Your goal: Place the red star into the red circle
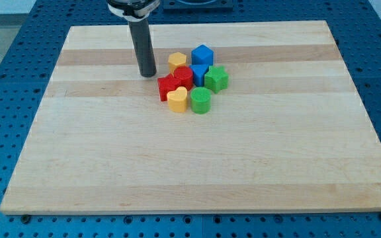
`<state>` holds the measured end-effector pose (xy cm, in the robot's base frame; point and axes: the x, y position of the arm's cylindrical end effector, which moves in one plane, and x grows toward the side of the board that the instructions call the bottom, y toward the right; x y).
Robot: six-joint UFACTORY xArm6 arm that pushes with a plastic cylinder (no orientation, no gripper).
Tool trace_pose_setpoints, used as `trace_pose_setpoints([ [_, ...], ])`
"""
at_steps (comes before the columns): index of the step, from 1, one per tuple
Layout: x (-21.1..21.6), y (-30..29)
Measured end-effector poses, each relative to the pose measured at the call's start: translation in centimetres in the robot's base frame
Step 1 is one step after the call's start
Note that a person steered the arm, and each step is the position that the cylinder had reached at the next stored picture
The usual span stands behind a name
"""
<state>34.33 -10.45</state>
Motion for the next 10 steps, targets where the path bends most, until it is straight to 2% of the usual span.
trace_pose_setpoints([
  [1,-2.1,1.4],
  [6,-2.1,4.0],
  [8,-2.4,2.2],
  [9,-0.3,-2.3],
  [10,1.4,-2.8],
])
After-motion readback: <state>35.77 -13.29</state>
